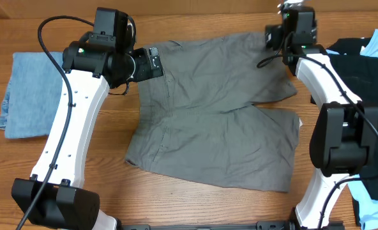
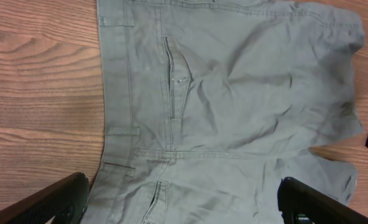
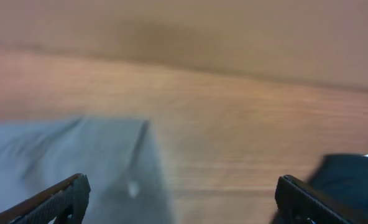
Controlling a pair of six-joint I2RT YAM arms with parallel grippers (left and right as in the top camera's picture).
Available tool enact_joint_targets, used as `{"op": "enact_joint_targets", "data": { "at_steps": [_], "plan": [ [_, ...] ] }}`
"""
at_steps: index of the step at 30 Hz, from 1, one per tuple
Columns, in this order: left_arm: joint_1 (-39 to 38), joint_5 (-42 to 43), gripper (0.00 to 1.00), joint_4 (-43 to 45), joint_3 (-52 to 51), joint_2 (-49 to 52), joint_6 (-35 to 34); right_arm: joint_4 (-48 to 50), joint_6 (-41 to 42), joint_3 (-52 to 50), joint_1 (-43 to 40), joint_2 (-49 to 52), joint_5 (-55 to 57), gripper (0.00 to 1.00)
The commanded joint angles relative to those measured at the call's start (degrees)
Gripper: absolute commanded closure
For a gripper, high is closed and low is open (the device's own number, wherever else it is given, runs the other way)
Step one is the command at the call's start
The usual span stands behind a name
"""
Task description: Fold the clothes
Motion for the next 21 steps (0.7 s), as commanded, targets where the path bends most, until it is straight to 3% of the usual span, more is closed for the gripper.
{"op": "enact_joint_targets", "data": {
  "at_steps": [1, 2, 3, 4, 5, 12, 21],
  "plan": [
    [-0.1, 0.5, 0.00, 0.0, 0.1, 0.2, -0.2, -6.7, 0.5, 1.0, 0.9, 0.7, -13.0, 0.20],
    [-0.1, 0.5, 0.00, 0.0, 0.1, 0.2, -0.2, -9.9, 1.9, 1.0, 0.7, 0.9, -14.0, 0.50],
    [-0.1, 0.5, 0.00, 0.0, 0.1, 0.2, -0.2, -11.5, 2.8, 0.9, 0.7, 0.9, -14.0, 0.72],
    [-0.1, 0.5, 0.00, 0.0, 0.1, 0.2, -0.2, -13.5, 4.0, 0.9, 0.7, 0.9, -14.0, 0.84],
    [-0.1, 0.5, 0.00, 0.0, 0.1, 0.2, -0.2, -15.8, 5.0, 0.9, 0.7, 0.9, -13.9, 0.88],
    [-0.1, 0.5, 0.00, 0.0, 0.1, 0.2, -0.2, -26.4, 14.9, -0.6, -2.9, 0.9, -9.5, 0.96],
    [-0.1, 0.5, 0.00, 0.0, 0.1, 0.2, -0.2, -21.9, 14.9, -9.8, -7.0, 0.9, -5.1, 0.96]
  ]
}}
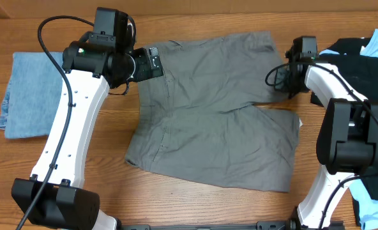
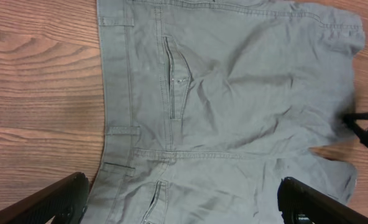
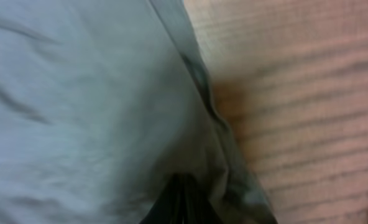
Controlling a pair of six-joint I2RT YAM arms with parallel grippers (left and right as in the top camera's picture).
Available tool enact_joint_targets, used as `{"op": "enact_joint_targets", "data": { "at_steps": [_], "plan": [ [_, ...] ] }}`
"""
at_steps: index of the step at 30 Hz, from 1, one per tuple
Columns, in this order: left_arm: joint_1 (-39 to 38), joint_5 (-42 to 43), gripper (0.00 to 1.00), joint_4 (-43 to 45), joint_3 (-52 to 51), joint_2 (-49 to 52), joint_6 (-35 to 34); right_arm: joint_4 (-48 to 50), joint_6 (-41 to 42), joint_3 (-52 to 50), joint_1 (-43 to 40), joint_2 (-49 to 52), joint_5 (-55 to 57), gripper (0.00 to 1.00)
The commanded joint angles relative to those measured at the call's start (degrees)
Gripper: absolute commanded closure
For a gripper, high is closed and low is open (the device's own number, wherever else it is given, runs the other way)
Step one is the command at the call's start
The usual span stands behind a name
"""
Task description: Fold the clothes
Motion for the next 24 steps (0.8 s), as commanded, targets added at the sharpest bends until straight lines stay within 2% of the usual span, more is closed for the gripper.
{"op": "enact_joint_targets", "data": {
  "at_steps": [1, 8, 12, 14, 16, 19, 24],
  "plan": [
    [-0.1, 0.5, 0.00, 0.0, 0.1, 0.2, -0.2, 0.5, 0.7, -0.8, -1.3, 0.0, 4.0, 0.96],
    [-0.1, 0.5, 0.00, 0.0, 0.1, 0.2, -0.2, -6.3, 5.4, 4.6, -1.3, -5.7, 3.9, 0.96],
    [-0.1, 0.5, 0.00, 0.0, 0.1, 0.2, -0.2, -3.2, 5.2, 4.6, -0.9, -13.1, -1.6, 0.96],
    [-0.1, 0.5, 0.00, 0.0, 0.1, 0.2, -0.2, 0.4, 4.7, 4.6, -0.8, -14.0, -9.3, 0.96],
    [-0.1, 0.5, 0.00, 0.0, 0.1, 0.2, -0.2, 1.6, 4.7, 4.2, -0.4, -13.9, -12.1, 0.96],
    [-0.1, 0.5, 0.00, 0.0, 0.1, 0.2, -0.2, 1.9, 4.7, 3.5, 0.2, -13.6, -12.6, 0.96],
    [-0.1, 0.5, 0.00, 0.0, 0.1, 0.2, -0.2, 7.0, 1.9, -3.9, 0.3, -9.6, -9.4, 0.96]
  ]
}}
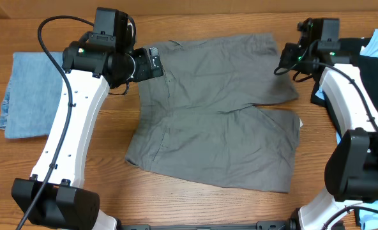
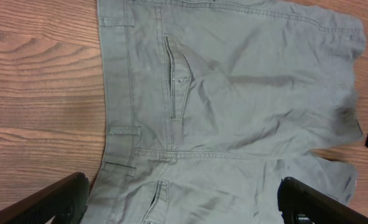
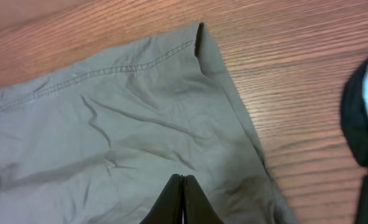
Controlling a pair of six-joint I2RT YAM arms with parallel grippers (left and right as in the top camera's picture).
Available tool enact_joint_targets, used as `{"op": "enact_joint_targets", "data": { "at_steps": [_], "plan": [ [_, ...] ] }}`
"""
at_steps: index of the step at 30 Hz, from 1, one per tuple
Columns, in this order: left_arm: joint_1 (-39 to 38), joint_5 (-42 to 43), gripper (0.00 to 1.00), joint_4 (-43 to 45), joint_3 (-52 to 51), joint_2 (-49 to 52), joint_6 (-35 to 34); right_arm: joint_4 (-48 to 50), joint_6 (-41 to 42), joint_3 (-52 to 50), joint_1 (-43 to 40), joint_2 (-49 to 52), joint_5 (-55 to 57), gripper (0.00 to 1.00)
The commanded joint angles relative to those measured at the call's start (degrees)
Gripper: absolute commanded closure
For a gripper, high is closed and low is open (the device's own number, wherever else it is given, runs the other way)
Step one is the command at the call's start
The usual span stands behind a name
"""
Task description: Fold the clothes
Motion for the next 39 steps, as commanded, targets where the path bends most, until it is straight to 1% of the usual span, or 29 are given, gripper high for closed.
{"op": "enact_joint_targets", "data": {
  "at_steps": [1, 2, 4, 7, 10, 11, 12, 13, 16, 21, 22, 24, 26, 28, 30, 32, 34, 39],
  "plan": [
    [-0.1, 0.5, 0.00, 0.0, 0.1, 0.2, -0.2, 3.8, -1.4, -5.8, -0.1, 5.0, 3.0, 0.96],
    [-0.1, 0.5, 0.00, 0.0, 0.1, 0.2, -0.2, 5.2, -1.4, -7.3, -0.4, 7.0, 5.2, 0.96],
    [-0.1, 0.5, 0.00, 0.0, 0.1, 0.2, -0.2, 4.5, -1.4, -7.4, -0.6, 9.1, 6.4, 0.96],
    [-0.1, 0.5, 0.00, 0.0, 0.1, 0.2, -0.2, 2.1, -1.2, -7.4, -0.6, 10.6, 6.4, 0.96],
    [-0.1, 0.5, 0.00, 0.0, 0.1, 0.2, -0.2, -2.5, -0.9, -7.4, -0.6, 10.4, 6.5, 0.96],
    [-0.1, 0.5, 0.00, 0.0, 0.1, 0.2, -0.2, -3.9, 0.4, -7.4, -0.6, 10.4, 7.6, 0.96],
    [-0.1, 0.5, 0.00, 0.0, 0.1, 0.2, -0.2, -6.2, 3.9, -7.4, -0.6, 10.4, 11.7, 0.96],
    [-0.1, 0.5, 0.00, 0.0, 0.1, 0.2, -0.2, -7.6, 4.9, -7.4, -0.6, 9.9, 13.7, 0.96],
    [-0.1, 0.5, 0.00, 0.0, 0.1, 0.2, -0.2, -8.6, 4.9, -6.9, -0.5, 8.4, 13.6, 0.96],
    [-0.1, 0.5, 0.00, 0.0, 0.1, 0.2, -0.2, -10.1, 4.8, -2.9, 1.8, 1.0, 12.8, 0.96],
    [-0.1, 0.5, 0.00, 0.0, 0.1, 0.2, -0.2, -10.1, 4.8, -2.1, 2.5, -0.5, 11.8, 0.96],
    [-0.1, 0.5, 0.00, 0.0, 0.1, 0.2, -0.2, -10.1, 4.2, -0.9, 4.2, -2.7, 5.6, 0.96],
    [-0.1, 0.5, 0.00, 0.0, 0.1, 0.2, -0.2, -9.1, 2.1, -0.7, 6.2, -3.5, -4.0, 0.96],
    [-0.1, 0.5, 0.00, 0.0, 0.1, 0.2, -0.2, -6.2, 1.7, -1.0, 8.4, -3.4, -17.8, 0.96],
    [-0.1, 0.5, 0.00, 0.0, 0.1, 0.2, -0.2, -2.1, 1.8, -1.7, 10.3, -3.4, -24.9, 0.96],
    [-0.1, 0.5, 0.00, 0.0, 0.1, 0.2, -0.2, 2.3, 1.9, -2.7, 13.3, -3.4, -23.8, 0.96],
    [-0.1, 0.5, 0.00, 0.0, 0.1, 0.2, -0.2, 4.4, 2.4, -3.1, 15.3, -2.9, -21.7, 0.96],
    [-0.1, 0.5, 0.00, 0.0, 0.1, 0.2, -0.2, 9.7, 3.1, -3.1, 20.3, 2.1, -21.7, 0.96]
  ]
}}
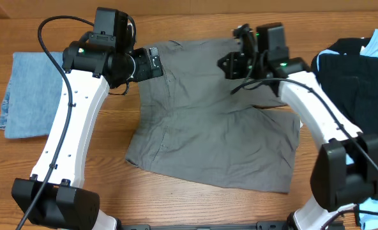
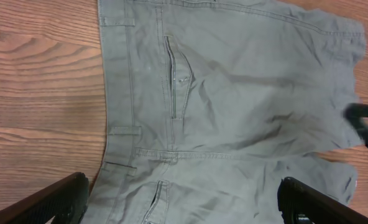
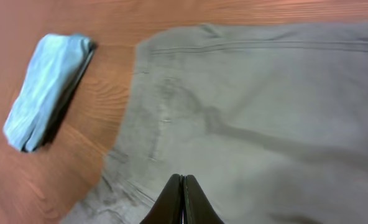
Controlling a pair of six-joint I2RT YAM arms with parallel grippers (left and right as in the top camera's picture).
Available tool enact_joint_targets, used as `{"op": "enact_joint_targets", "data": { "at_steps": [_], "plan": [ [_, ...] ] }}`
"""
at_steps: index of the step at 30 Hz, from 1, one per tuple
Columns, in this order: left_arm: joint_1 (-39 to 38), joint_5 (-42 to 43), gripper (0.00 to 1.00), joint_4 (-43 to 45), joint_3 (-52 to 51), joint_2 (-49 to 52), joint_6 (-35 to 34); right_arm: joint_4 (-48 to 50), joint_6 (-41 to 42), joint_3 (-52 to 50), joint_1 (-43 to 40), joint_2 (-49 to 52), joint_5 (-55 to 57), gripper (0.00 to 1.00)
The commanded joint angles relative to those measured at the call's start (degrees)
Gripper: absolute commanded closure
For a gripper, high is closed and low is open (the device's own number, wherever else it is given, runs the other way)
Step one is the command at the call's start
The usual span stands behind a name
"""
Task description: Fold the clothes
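Grey shorts [image 1: 208,121] lie spread flat in the middle of the wooden table, waistband to the left. My left gripper [image 1: 149,62] hangs above the waistband's far end; in the left wrist view it [image 2: 184,202] is open, its fingers [image 2: 59,199] wide apart over the fly and pocket of the shorts [image 2: 234,106]. My right gripper [image 1: 226,65] hovers over the far leg near the shorts' middle. In the right wrist view it [image 3: 183,199] is shut with nothing seen between its fingers, the shorts [image 3: 265,106] below it.
A folded blue denim garment [image 1: 26,96] lies at the left, also showing as a folded blue garment [image 3: 47,90] in the right wrist view. A pile of black and light blue clothes [image 1: 355,64] sits at the right edge.
My right gripper, still shut, has moved left from above the far right corner of the shorts to above the far leg near the middle. The left arm and the shorts have not moved.
My right gripper was open by the shorts' far right corner. Then it was low at the far leg's right hem, fingers together on the fabric. After that it was shut above that corner, and now it is over the shorts' middle. The left gripper stayed open throughout.
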Motion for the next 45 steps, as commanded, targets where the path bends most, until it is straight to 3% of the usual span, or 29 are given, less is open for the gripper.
{"op": "enact_joint_targets", "data": {
  "at_steps": [1, 7, 13, 20, 31, 39, 45],
  "plan": [
    [-0.1, 0.5, 0.00, 0.0, 0.1, 0.2, -0.2, 3.1, 1.3, -0.7, 2.9, 5.0, -1.3, 0.96],
    [-0.1, 0.5, 0.00, 0.0, 0.1, 0.2, -0.2, 9.5, 5.2, -0.7, 7.7, 13.8, -1.0, 0.96],
    [-0.1, 0.5, 0.00, 0.0, 0.1, 0.2, -0.2, 9.7, 5.2, -0.7, 9.4, 19.7, 5.1, 0.96],
    [-0.1, 0.5, 0.00, 0.0, 0.1, 0.2, -0.2, 7.5, 5.2, -0.7, 9.2, 19.8, 15.1, 0.96],
    [-0.1, 0.5, 0.00, 0.0, 0.1, 0.2, -0.2, 6.1, 5.2, 2.6, 5.7, 16.3, 10.3, 0.96],
    [-0.1, 0.5, 0.00, 0.0, 0.1, 0.2, -0.2, -0.5, 5.2, 2.5, 0.1, 15.2, 9.3, 0.96],
    [-0.1, 0.5, 0.00, 0.0, 0.1, 0.2, -0.2, -4.5, 5.2, 2.3, -1.5, 15.2, 18.1, 0.96]
  ]
}}
